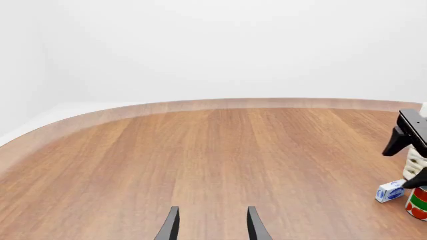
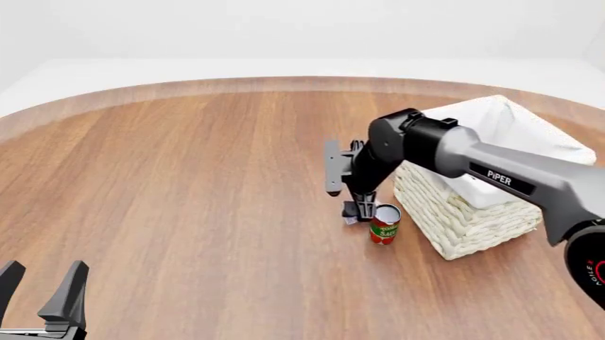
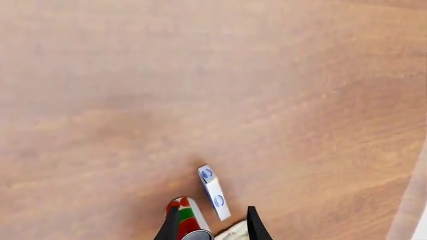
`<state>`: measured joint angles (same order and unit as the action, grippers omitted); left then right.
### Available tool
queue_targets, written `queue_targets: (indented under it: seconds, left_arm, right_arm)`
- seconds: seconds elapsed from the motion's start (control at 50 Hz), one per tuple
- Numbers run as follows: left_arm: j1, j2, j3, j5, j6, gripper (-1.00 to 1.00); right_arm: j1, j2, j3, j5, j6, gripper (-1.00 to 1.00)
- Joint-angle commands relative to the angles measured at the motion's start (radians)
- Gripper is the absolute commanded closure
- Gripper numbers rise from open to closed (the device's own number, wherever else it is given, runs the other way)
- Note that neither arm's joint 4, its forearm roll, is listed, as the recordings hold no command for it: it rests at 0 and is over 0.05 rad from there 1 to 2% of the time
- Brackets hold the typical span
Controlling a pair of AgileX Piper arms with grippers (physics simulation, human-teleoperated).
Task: Pick up the alphabet soup and the cream cheese box, and put them in the basket.
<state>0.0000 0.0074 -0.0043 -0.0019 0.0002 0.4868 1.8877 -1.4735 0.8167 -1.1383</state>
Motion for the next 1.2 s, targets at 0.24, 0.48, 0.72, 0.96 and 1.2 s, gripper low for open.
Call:
queue_targets:
  seconds: [0.24, 0.48, 0.72, 0.96, 1.2]
  left_arm:
    - [0.0, 0.0, 0.0, 0.0, 0.0, -1.0]
    - [0.0, 0.0, 0.0, 0.0, 0.0, -1.0]
    - [0.0, 0.0, 0.0, 0.0, 0.0, -1.0]
    - [0.0, 0.0, 0.0, 0.0, 0.0, -1.0]
    - [0.0, 0.0, 0.0, 0.0, 0.0, -1.0]
  right_arm:
    - [0.006, 0.067, -0.038, -0.014, 0.016, -1.0]
    - [0.003, 0.093, -0.047, -0.019, 0.017, -1.0]
    - [0.003, 0.11, -0.041, -0.027, 0.016, -1.0]
    - [0.004, 0.136, -0.055, -0.032, 0.019, -1.0]
    - [-0.012, 0.153, -0.061, -0.038, 0.005, -1.0]
